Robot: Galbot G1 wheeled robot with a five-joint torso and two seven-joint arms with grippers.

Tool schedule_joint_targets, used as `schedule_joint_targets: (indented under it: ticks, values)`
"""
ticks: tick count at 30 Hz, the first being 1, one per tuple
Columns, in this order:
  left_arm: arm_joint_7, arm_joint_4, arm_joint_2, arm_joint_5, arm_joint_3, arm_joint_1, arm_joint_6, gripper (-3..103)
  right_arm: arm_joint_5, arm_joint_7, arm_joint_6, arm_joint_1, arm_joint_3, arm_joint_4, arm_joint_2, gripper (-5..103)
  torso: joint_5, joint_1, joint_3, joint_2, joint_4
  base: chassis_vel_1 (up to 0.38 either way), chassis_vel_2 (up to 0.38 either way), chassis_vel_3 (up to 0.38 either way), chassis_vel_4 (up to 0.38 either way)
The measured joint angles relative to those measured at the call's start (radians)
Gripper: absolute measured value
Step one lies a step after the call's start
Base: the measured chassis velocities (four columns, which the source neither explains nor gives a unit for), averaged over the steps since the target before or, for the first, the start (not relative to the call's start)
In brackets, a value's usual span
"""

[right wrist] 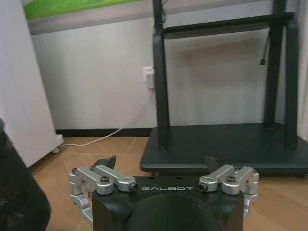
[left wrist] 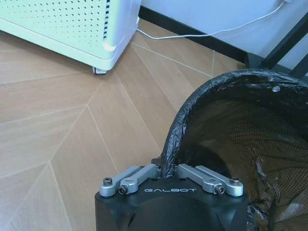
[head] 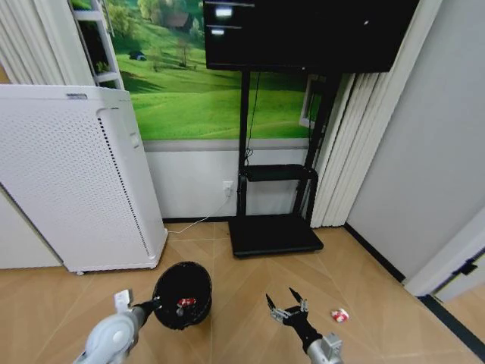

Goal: Pick up the trash bin and place the garbage on the floor into it.

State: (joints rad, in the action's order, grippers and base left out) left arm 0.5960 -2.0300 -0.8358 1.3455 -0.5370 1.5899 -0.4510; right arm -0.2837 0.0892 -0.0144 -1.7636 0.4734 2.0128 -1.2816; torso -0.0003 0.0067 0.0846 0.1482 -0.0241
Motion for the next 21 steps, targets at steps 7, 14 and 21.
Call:
schedule_joint_targets:
  ticks: [7, 14, 21]
  values:
    - [-0.02, -0.036, -0.045, 0.021, -0.099, 0.073, -0.01, 0, -0.034, -0.018, -0.008, 0.061, -0.013, -0.071, 0.017, 100, 0.0006, 0.0, 0.0, 0.0, -0.0002, -0.253, -0.236, 0.237, 0.222]
    - [-0.045, -0.051, -0.091, 0.026, -0.191, 0.147, -0.016, 0, -0.122, -0.064, 0.009, 0.141, -0.028, -0.135, 0.03, 100, 0.0005, 0.0, 0.0, 0.0, -0.0006, -0.201, -0.2, 0.193, 0.18]
    - [-0.122, -0.034, -0.187, -0.011, -0.303, 0.268, -0.043, 0, -0.029, -0.031, -0.031, 0.323, -0.034, -0.468, 0.055, 100, 0.0001, 0.0, 0.0, 0.0, 0.0001, 0.028, 0.016, -0.017, -0.005]
